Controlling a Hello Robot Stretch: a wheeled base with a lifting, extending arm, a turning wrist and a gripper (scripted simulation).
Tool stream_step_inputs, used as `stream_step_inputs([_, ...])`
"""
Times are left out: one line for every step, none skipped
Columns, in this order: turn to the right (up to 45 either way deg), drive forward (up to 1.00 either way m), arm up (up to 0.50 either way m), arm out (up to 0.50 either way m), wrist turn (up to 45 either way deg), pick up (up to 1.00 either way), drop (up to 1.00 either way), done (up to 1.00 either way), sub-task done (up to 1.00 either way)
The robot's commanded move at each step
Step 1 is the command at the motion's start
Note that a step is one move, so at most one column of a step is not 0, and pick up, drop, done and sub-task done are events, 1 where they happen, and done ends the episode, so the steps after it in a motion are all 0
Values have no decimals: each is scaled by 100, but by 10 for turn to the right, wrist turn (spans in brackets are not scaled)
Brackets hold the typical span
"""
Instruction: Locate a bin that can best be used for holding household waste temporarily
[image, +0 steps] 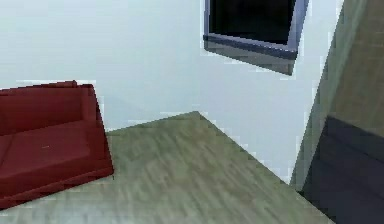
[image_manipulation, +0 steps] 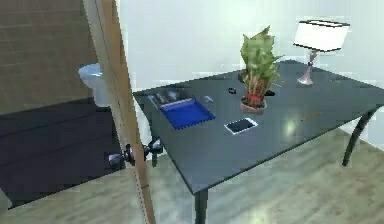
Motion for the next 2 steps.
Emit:
stream_step_inputs([-450, 0, 0, 0, 0, 0, 0, 0, 0])
stream_step_inputs([-450, 0, 0, 0, 0, 0, 0, 0, 0])
